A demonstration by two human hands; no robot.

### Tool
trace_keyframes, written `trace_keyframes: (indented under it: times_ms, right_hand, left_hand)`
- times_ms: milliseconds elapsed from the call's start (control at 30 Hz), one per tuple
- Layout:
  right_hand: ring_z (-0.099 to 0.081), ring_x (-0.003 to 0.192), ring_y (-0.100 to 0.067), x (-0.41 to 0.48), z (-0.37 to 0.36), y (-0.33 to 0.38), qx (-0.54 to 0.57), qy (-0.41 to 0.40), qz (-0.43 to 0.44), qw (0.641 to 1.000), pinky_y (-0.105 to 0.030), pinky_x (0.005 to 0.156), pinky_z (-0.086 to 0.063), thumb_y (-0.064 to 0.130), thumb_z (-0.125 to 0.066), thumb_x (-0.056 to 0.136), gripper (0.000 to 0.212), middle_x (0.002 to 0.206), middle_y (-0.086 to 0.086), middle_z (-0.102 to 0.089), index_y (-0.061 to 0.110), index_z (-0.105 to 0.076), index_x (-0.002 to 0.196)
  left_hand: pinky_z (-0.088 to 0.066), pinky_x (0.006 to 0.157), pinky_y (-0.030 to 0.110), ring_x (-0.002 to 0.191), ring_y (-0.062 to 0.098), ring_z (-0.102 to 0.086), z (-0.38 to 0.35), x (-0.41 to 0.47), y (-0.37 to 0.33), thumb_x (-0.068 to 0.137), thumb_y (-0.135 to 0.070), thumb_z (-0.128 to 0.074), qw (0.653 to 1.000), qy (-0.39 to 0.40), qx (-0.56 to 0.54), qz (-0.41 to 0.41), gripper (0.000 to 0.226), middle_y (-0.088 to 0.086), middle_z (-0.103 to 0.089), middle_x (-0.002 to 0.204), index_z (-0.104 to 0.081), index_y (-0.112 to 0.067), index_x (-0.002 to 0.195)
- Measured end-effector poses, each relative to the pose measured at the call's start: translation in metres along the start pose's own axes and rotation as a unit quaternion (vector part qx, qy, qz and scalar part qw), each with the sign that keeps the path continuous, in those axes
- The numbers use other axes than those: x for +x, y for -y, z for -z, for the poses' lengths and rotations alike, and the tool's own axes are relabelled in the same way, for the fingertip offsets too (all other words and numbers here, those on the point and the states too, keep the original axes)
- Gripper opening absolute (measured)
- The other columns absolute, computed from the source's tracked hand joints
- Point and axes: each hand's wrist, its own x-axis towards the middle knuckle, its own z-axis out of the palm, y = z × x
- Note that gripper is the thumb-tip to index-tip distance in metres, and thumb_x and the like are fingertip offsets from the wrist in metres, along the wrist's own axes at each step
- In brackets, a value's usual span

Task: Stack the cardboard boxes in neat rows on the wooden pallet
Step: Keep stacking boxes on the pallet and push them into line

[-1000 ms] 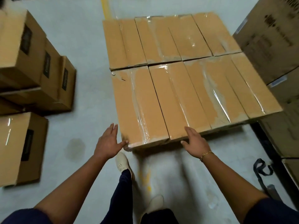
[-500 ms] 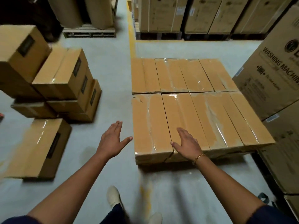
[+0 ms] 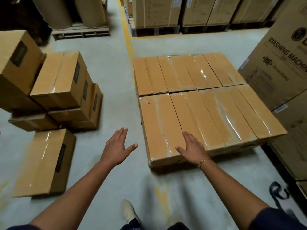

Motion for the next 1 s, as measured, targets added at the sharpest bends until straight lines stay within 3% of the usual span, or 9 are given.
trace_keyframes:
  times_ms: [233,400,700,1000]
  right_hand:
    - [-0.024,0.152,-0.022,-0.036,-0.013,-0.072,0.014,0.005,-0.083,0.996,-0.047,0.119,-0.026,0.055,-0.058,0.095,0.083,0.168,0.001,-0.020,0.019,-0.021,0.160]
    - [-0.025,0.152,-0.022,-0.048,-0.002,-0.160,0.019,0.007,-0.122,0.992,-0.045,0.118,-0.028,0.060,-0.059,0.092,0.088,0.168,0.001,-0.021,0.020,-0.021,0.161]
    - [-0.023,0.153,-0.024,0.006,0.007,-0.332,-0.027,0.049,-0.087,0.995,-0.049,0.118,-0.029,0.068,-0.057,0.090,0.096,0.168,-0.004,-0.021,0.017,-0.018,0.161]
    - [-0.011,0.157,-0.025,0.102,-0.020,-0.418,-0.088,0.042,-0.058,0.994,-0.048,0.123,-0.019,0.076,-0.057,0.085,0.110,0.170,-0.007,-0.011,0.013,-0.010,0.162]
  left_hand:
    - [-0.019,0.125,0.044,0.159,0.020,-0.011,-0.049,0.032,-0.048,0.092,-0.078,-0.043,0.995,0.073,0.031,-0.064,0.097,0.001,-0.013,0.172,-0.016,-0.020,0.165]
    - [-0.019,0.124,0.045,0.158,0.023,-0.014,-0.105,0.046,-0.111,0.075,-0.089,-0.018,0.991,0.095,0.047,-0.083,0.114,0.003,-0.015,0.172,-0.019,-0.018,0.164]
    - [-0.014,0.127,0.050,0.159,0.026,-0.006,-0.249,0.063,-0.198,0.076,-0.091,-0.008,0.987,0.122,0.100,-0.008,0.118,0.007,-0.007,0.173,-0.012,-0.013,0.165]
    - [-0.006,0.128,0.049,0.160,0.025,0.002,-0.346,0.109,-0.211,0.084,-0.089,-0.009,0.983,0.104,0.150,0.000,0.111,0.006,-0.001,0.173,-0.005,-0.013,0.165]
